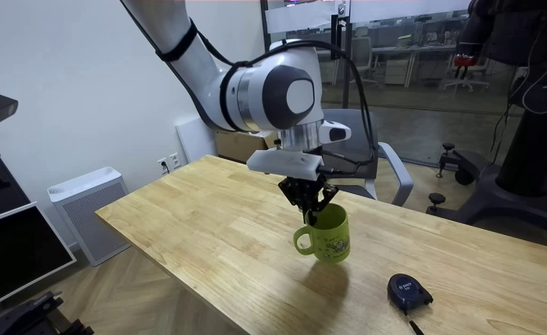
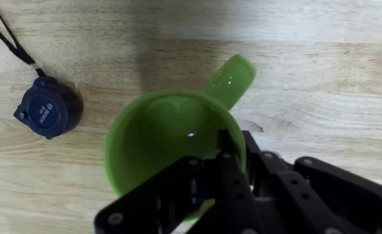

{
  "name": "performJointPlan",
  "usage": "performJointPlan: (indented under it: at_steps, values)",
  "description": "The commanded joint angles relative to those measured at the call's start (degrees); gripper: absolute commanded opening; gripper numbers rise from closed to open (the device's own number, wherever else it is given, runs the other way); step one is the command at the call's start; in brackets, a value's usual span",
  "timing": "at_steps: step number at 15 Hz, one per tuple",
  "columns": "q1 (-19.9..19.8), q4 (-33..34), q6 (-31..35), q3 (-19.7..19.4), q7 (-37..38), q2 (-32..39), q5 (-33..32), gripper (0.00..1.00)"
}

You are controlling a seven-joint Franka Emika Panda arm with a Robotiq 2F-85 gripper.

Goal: Move the cup to the left on the table

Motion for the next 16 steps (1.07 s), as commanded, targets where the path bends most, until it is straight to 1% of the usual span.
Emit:
performJointPlan:
  at_steps: [1,7,10,16]
  values:
    - [-0.24,-0.02,-1.71,0.13,1.06,-3.48,-0.73,0.03]
    - [-0.87,0.32,-2.63,1.54,-0.16,-4.63,0.46,0.03]
    - [-1.13,0.55,-3.86,3.75,-1.88,-4.49,1.98,0.03]
    - [0.03,1.72,-5.34,7.06,-2.74,-3.41,2.82,0.03]
